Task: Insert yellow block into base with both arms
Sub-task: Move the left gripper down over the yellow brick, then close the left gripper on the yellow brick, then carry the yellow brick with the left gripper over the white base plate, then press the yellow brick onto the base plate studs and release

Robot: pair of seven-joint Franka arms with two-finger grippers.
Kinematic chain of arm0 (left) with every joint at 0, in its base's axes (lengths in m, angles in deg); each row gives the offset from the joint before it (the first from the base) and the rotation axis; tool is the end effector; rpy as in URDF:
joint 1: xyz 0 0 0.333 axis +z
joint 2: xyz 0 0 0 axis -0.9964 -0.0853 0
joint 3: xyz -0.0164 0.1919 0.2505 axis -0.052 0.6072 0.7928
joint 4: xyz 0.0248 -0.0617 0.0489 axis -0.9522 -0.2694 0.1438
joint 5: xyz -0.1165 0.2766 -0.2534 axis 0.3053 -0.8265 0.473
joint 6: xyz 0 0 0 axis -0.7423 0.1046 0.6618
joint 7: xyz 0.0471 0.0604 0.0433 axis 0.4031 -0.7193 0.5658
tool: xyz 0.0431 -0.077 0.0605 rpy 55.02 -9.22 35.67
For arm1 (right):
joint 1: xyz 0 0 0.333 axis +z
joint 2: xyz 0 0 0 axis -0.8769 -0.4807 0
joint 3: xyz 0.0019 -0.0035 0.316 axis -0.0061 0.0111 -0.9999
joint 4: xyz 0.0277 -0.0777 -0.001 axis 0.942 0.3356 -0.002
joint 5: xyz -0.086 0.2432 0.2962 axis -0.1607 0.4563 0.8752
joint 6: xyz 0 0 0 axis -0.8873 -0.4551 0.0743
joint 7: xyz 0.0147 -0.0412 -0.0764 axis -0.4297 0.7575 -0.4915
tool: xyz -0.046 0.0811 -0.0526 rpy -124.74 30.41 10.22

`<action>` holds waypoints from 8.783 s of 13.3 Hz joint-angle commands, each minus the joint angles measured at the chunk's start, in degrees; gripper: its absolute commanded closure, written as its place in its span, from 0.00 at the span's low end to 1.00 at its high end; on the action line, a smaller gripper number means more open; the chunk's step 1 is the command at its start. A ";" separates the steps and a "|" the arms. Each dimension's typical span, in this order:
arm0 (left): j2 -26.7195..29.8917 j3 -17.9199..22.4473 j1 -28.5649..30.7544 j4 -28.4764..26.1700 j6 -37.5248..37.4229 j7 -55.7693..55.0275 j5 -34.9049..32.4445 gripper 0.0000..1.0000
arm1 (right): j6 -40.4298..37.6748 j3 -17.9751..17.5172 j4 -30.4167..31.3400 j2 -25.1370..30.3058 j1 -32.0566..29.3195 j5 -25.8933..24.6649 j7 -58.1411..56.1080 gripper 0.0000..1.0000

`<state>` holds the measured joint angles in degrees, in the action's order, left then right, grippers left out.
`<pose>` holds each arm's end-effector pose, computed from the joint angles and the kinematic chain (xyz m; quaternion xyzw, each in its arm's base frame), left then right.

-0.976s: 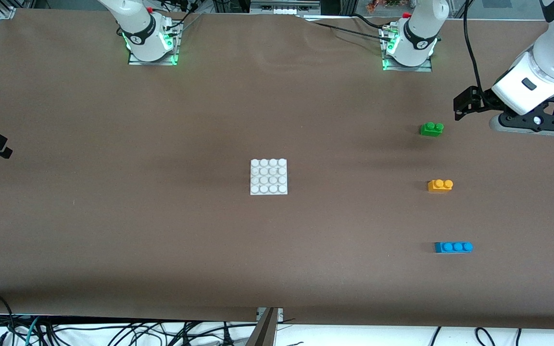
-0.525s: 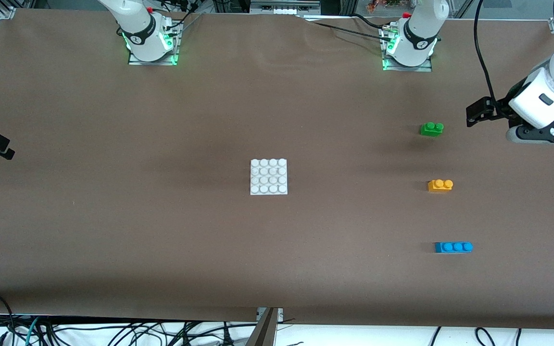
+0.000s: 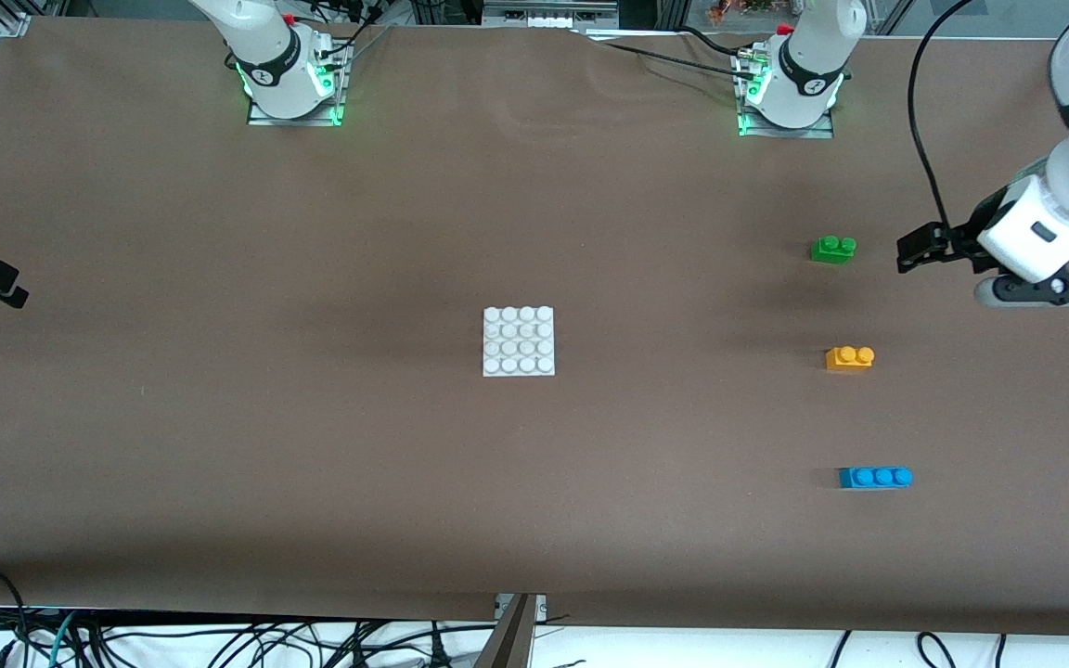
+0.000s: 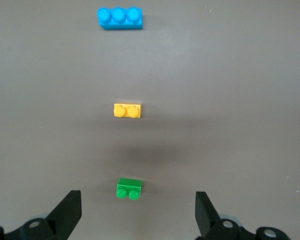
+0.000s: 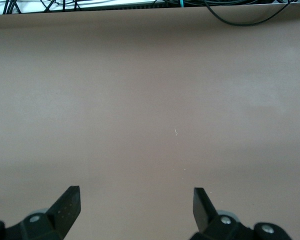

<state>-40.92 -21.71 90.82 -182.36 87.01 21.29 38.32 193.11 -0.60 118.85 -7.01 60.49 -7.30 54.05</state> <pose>0.5672 -0.0199 0.5145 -0.9980 -0.0138 0.0607 0.0077 0.6087 -0.0921 0.5760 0.9974 -0.0356 0.0620 0.0066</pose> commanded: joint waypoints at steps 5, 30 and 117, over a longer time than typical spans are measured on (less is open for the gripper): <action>1.00 1.91 -0.97 -14.11 12.68 2.00 1.14 0.00 | -1.25 -0.62 -1.32 -0.53 -0.80 -0.51 -0.67 0.00; -20.01 6.92 -0.18 -24.24 52.26 7.63 1.41 0.00 | -0.81 -0.70 -1.49 -1.06 -0.71 -0.60 -0.58 0.00; -45.08 12.37 -51.69 32.01 25.19 -48.80 8.36 0.00 | -1.16 -0.88 -1.40 -1.41 -0.80 -1.13 -0.40 0.00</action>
<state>-90.08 -9.73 38.14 -149.24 113.42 -27.44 46.30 193.06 -1.03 118.72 -7.88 60.35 -8.34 54.08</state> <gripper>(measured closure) 0.000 0.000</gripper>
